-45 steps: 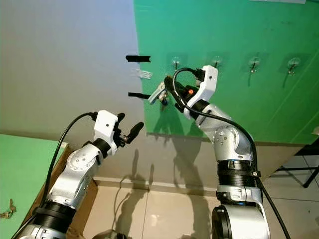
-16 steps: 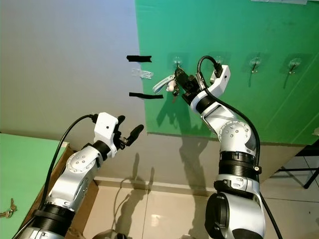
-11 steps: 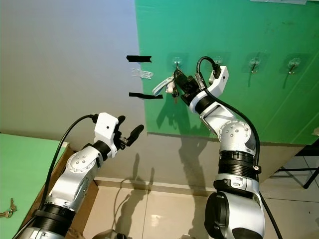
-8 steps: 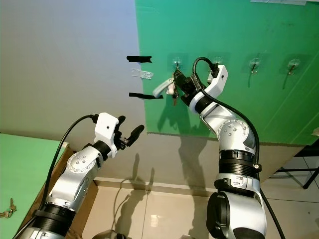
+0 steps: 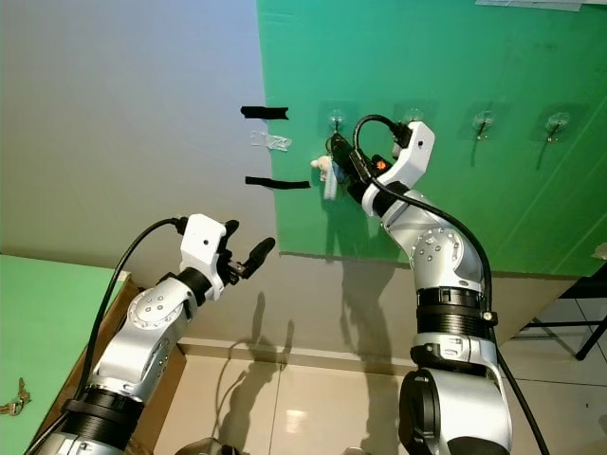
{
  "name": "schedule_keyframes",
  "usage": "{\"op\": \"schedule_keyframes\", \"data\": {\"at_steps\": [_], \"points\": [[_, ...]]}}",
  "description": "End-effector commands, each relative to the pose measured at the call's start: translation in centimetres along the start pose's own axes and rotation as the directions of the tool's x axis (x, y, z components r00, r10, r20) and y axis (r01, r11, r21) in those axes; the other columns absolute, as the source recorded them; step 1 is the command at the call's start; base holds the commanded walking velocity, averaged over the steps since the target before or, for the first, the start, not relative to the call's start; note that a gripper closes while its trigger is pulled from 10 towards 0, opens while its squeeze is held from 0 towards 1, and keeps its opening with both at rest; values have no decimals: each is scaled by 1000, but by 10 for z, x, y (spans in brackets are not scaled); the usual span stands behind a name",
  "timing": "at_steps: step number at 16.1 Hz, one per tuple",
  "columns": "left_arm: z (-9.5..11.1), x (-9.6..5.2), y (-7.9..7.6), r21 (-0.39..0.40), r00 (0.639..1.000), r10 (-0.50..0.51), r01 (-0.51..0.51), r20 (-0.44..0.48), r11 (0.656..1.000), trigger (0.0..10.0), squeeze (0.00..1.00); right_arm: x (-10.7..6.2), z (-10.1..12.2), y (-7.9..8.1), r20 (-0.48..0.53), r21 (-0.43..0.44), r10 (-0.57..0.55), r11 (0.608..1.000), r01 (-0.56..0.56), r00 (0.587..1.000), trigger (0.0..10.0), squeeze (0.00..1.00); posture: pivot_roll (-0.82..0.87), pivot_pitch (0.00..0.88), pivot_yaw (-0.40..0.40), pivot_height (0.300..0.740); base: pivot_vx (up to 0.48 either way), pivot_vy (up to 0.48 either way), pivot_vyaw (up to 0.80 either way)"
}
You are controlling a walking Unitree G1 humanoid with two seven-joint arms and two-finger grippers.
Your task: Hang keys on a hook
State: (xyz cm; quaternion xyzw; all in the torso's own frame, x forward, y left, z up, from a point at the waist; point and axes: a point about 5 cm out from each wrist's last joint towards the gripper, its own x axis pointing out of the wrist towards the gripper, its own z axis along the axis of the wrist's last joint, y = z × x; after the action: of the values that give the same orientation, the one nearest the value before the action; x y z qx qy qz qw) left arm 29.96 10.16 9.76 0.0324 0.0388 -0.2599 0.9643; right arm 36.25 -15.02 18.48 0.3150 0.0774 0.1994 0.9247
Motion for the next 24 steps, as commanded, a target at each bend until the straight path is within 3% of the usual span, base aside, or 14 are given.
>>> {"op": "schedule_keyframes", "data": {"at_steps": [1,5,8,10,11,12,13,14,16,21,22,23,24], "points": [[1,-1,-1,3,1000,-1,1,1,1000,10000,0,-2,-10,-8,-49,-10,-41,999,41,998,10000,1000,-102,0,16,736,0,0,0],[1,-1,-1,3,1000,-5,5,-1,1000,10000,0,-3,-10,-10,-43,1,-46,999,47,998,10000,1000,-104,0,16,736,0,0,0],[0,-2,-2,3,1000,-7,7,-4,1000,10000,0,-3,-10,-18,-30,-75,-121,990,118,992,10000,1000,-102,0,17,736,0,0,0],[0,-2,-2,3,1000,-7,7,-5,1000,10000,0,-5,-6,-27,-2,-260,-208,945,201,978,10000,1000,-102,0,16,736,0,0,0],[0,-2,-2,3,1000,-7,7,-6,1000,10000,0,-6,-4,-30,14,-320,-237,919,229,971,10000,937,-102,0,16,736,0,0,0],[0,-3,-2,3,1000,-7,7,-7,1000,10000,0,-8,-1,-35,41,-397,-266,880,260,963,10000,1000,-102,0,16,736,0,0,0],[0,-3,-2,2,1000,-7,7,-8,1000,10000,0,-9,0,-35,49,-430,-269,864,264,962,10000,1000,-102,0,16,736,0,0,0],[-1,-3,-3,1,1000,-9,9,-9,1000,10000,0,-9,0,-34,65,-515,-267,816,262,961,10000,1000,-103,0,14,736,0,0,0],[-2,-4,-4,0,1000,-10,10,-11,1000,10000,0,-9,-5,-32,64,-592,-259,768,245,964,10000,1000,-102,0,13,736,0,0,0],[-3,-4,-5,-4,1000,-11,11,-14,1000,10000,0,-9,1,-36,115,-639,-277,714,284,954,10000,1000,-102,0,13,736,0,0,0],[-2,-4,-4,-4,1000,-11,11,-15,1000,10000,0,-9,3,-35,139,-662,-278,687,298,950,10000,1000,-103,0,14,736,0,0,0],[-2,-4,-3,1,1000,-8,8,-18,1000,10000,0,-11,7,-33,181,-677,-267,664,317,946,10000,886,-102,0,11,736,0,0,0],[-3,-5,-2,7,1000,-4,4,-22,1000,10000,0,-14,8,-34,195,-682,-262,656,323,945,10000,0,-98,0,5,736,0,0,0]]}}
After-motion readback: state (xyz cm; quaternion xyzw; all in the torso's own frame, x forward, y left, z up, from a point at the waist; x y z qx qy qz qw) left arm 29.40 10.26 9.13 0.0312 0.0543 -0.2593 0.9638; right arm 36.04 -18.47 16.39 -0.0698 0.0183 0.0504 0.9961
